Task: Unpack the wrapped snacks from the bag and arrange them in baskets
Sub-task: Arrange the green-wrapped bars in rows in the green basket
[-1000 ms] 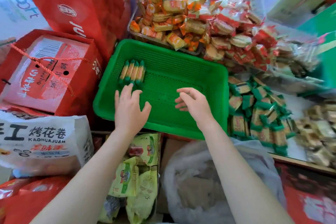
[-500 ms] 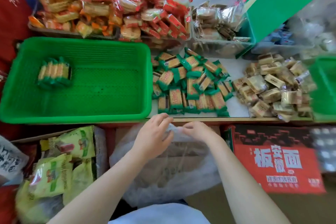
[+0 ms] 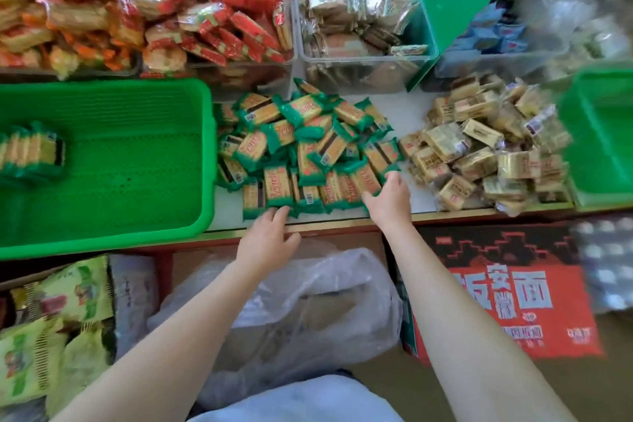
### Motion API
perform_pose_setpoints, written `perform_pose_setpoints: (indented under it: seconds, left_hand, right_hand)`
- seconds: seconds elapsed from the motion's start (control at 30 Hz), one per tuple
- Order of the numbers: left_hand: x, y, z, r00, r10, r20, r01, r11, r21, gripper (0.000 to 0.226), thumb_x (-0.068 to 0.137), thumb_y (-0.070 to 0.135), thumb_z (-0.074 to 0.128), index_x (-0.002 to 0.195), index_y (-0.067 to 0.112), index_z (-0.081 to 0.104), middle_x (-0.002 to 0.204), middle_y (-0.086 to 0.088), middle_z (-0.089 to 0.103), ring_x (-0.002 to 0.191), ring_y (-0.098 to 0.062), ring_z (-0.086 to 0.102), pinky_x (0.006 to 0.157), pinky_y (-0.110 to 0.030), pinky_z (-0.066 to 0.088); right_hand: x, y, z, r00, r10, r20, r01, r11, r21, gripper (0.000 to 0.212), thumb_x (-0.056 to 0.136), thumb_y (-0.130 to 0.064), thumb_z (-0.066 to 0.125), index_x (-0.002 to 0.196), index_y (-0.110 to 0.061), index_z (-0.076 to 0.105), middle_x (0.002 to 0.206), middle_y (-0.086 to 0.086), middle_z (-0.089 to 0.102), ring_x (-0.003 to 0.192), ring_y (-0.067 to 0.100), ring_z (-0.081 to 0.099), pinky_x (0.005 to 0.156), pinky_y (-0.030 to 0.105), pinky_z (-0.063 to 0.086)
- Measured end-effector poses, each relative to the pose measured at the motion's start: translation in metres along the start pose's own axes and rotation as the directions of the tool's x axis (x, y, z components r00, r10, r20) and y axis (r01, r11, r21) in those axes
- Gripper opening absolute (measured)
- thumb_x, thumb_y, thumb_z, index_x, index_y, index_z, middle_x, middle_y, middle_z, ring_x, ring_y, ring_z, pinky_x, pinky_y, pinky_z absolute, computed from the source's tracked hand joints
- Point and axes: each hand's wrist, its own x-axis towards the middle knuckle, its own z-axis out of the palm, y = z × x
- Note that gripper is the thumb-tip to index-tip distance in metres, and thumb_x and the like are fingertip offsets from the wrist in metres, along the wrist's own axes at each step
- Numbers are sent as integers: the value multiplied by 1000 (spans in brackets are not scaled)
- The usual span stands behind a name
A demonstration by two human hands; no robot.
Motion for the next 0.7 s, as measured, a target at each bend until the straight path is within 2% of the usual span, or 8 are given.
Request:
perform_pose_setpoints:
  seconds: [0.23, 0.37, 0.43, 0.47, 0.53, 0.57, 0.6, 0.7]
  left_hand:
    - [-2, -8, 7, 997, -63, 32, 67, 990, -121, 67, 100, 58, 37, 158, 27, 23, 164, -1, 26, 147, -22, 30, 112, -39, 34]
    - [-3, 1, -1, 997, -77, -20, 70, 969, -237, 62, 103, 54, 38, 155, 21, 32, 158, -1, 38, 143, -20, 37, 111, -38, 35]
    - [-5, 18, -8, 993, -68, -95, 24, 916, -401, 55, 103, 50, 43, 147, 19, 45, 145, 1, 51, 131, -15, 47, 104, -33, 39]
    - [-6, 27, -10, 991, -103, -88, 36, 828, -559, 50, 102, 48, 46, 142, 18, 51, 136, 4, 56, 123, -12, 51, 98, -30, 40]
    - [-5, 39, -14, 980, -187, 62, 142, 454, -880, 42, 100, 43, 55, 133, 16, 57, 123, 4, 65, 113, -17, 61, 91, -32, 47]
    - [-3, 40, -15, 968, -210, 133, 188, 264, -946, 39, 99, 37, 59, 129, 13, 59, 117, -1, 71, 107, -23, 68, 87, -36, 54]
    - [0, 36, -14, 958, -235, 166, 206, 159, -965, 35, 98, 29, 62, 128, 11, 58, 110, -6, 75, 99, -27, 72, 83, -40, 58]
    - [5, 19, -13, 944, -244, 221, 251, 102, -963, 33, 97, 19, 64, 128, 11, 55, 106, -10, 76, 93, -28, 75, 82, -42, 59]
  right_hand:
    - [13, 8, 23, 1000, 10, 12, -10, 1000, 8, 58, 85, -46, 70, 128, -10, 54, 125, 8, 59, 115, 31, 56, 94, 45, 48]
    - [-24, 2, 7, 1000, -14, -17, 20, 899, 438, 34, 85, -43, 72, 107, -20, 57, 107, 0, 62, 95, 17, 61, 68, 24, 46]
    - [-47, -10, 0, 990, -130, 49, 82, 832, 548, 35, 86, -45, 72, 111, -23, 61, 105, -7, 66, 93, 7, 62, 69, 18, 46]
    - [-54, -16, -1, 968, -218, 123, 110, 813, 571, 36, 86, -44, 73, 113, -23, 63, 105, -10, 67, 94, 3, 62, 73, 17, 48]
    - [-60, -22, 4, 906, -352, 234, 158, 795, 586, 30, 87, -39, 73, 110, -21, 70, 100, -10, 71, 92, 2, 65, 80, 20, 52]
    - [-58, -22, 6, 903, -359, 236, 163, 795, 585, 24, 89, -37, 72, 106, -20, 72, 96, -9, 73, 90, 4, 66, 81, 22, 53]
    - [-54, -21, 8, 922, -330, 201, 165, 807, 567, 20, 91, -34, 70, 105, -19, 73, 96, -9, 72, 91, 6, 66, 81, 23, 52]
    - [-30, -12, 15, 990, -113, 87, 65, 901, 430, 25, 96, -27, 64, 117, -14, 66, 110, -3, 66, 104, 16, 61, 82, 25, 44]
